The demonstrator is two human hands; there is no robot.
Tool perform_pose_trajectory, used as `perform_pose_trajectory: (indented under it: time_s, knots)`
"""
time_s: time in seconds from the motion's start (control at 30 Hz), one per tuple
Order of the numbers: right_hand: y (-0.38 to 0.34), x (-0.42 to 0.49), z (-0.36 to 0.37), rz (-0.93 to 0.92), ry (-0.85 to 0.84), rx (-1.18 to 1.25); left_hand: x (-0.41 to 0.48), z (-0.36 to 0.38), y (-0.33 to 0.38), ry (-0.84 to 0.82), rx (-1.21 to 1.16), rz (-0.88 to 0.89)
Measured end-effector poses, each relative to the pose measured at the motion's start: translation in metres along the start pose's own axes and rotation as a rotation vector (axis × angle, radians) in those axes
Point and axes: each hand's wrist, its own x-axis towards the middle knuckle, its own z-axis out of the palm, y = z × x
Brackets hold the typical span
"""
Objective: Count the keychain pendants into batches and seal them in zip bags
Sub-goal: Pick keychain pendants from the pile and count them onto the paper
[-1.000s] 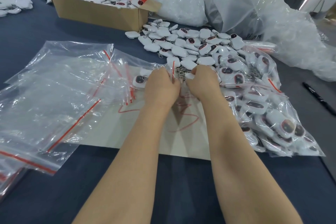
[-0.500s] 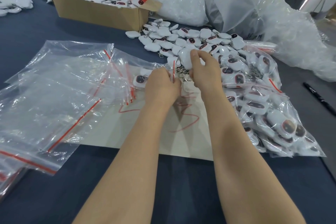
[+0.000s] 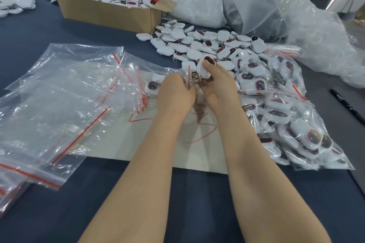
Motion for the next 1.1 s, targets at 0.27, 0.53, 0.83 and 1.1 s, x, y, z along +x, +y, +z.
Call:
perform_pose_trajectory:
  time_s: [0.27, 0.53, 0.83, 1.1]
  knots:
    - [0.0019, -0.0013, -0.0065, -0.005, -0.124, 0.139, 0.0008, 0.0007, -0.0015, 0.012, 0.003, 0.012]
    - [0.002, -0.0032, -0.0041, -0.008, -0.112, 0.104, 0.0011, 0.001, -0.0017, 0.024, 0.008, 0.011]
    - [0.0028, -0.003, -0.0041, -0.018, -0.116, 0.087, 0.001, 0.0012, -0.0016, 0.026, 0.016, 0.021]
    - [-0.0016, -0.0042, -0.0027, -0.092, -0.133, -0.094, 0.0001, -0.0007, 0.0008, 0.03, 0.012, 0.017]
